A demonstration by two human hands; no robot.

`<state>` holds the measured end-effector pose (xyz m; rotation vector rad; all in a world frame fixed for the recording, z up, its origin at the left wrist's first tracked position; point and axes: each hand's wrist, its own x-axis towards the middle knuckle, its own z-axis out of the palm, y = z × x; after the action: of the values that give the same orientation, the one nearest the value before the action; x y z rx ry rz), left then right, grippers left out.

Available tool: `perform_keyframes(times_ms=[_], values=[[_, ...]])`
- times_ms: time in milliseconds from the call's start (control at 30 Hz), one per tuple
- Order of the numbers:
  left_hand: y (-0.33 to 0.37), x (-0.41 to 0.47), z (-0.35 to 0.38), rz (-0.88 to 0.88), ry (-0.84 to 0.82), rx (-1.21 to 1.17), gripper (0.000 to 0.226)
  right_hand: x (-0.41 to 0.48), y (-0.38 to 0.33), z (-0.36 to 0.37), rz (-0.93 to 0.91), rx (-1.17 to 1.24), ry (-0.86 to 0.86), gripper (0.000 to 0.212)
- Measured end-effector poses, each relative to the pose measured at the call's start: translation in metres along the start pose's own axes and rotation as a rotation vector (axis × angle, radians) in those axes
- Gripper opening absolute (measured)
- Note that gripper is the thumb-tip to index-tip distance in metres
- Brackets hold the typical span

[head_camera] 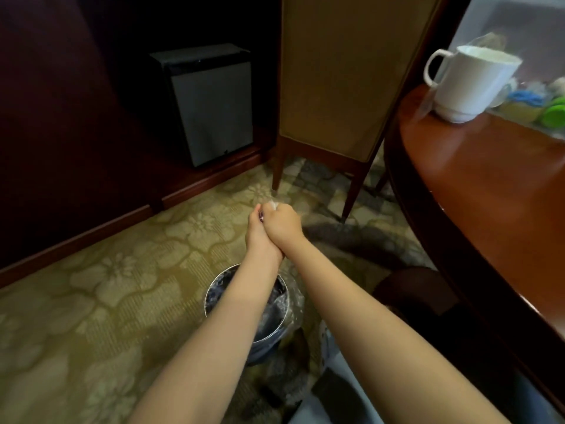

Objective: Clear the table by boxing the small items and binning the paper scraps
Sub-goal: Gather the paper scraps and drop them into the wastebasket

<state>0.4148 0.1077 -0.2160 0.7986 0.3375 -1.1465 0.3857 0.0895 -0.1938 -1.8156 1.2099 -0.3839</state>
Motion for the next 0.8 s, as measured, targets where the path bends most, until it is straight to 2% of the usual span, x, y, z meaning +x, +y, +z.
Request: perform_keyframes(times_ms=[133,267,467,567,700,800], values=[[-0.004,0.007,-0.025,-0.005,0.081,-0.045,0.037,0.003,0.013,0.026,0.053,-0.017,-0.037,0.037],[-0.011,0.015,-0.045,-0.031,0.094,-0.064,0.04,0.007,0.031,0.043,0.117,-0.019,-0.053,0.031],[-0.017,0.031,-0.069,-0.095,0.195,-0.079,0.041,0.011,0.059,0.064,0.28,0.085,-0.081,0.023],[-0.021,0.041,-0.08,-0.092,0.268,-0.055,0.041,0.01,0.069,0.073,0.338,0.103,-0.099,0.033],[-0.029,0.05,-0.098,-0.091,0.309,-0.073,0.038,0.008,0.08,0.084,0.373,0.088,-0.143,0.014],[-0.031,0.048,-0.101,-0.097,0.348,-0.048,0.04,0.01,0.089,0.091,0.408,0.077,-0.152,0.023]])
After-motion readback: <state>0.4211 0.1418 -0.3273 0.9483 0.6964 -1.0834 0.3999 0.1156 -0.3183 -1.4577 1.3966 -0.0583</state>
